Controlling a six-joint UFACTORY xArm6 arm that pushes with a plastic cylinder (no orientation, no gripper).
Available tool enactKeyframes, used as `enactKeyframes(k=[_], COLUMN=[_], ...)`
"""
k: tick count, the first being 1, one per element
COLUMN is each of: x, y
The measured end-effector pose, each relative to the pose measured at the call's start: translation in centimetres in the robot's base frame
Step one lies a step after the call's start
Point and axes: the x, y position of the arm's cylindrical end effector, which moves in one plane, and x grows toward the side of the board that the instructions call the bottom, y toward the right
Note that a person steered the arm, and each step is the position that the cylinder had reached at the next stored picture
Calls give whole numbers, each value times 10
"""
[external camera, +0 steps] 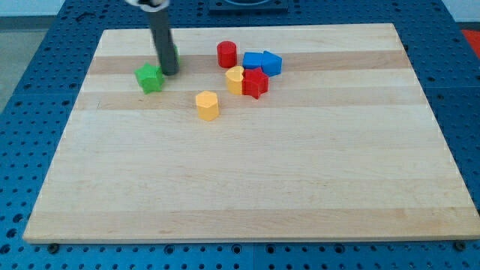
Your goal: Slide the blue cube along with blue triangle slightly up
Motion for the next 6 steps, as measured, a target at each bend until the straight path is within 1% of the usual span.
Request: enactKeyframes(k=[1,2,4,6], x=[0,7,15,13], y=[-21,-8,55,97])
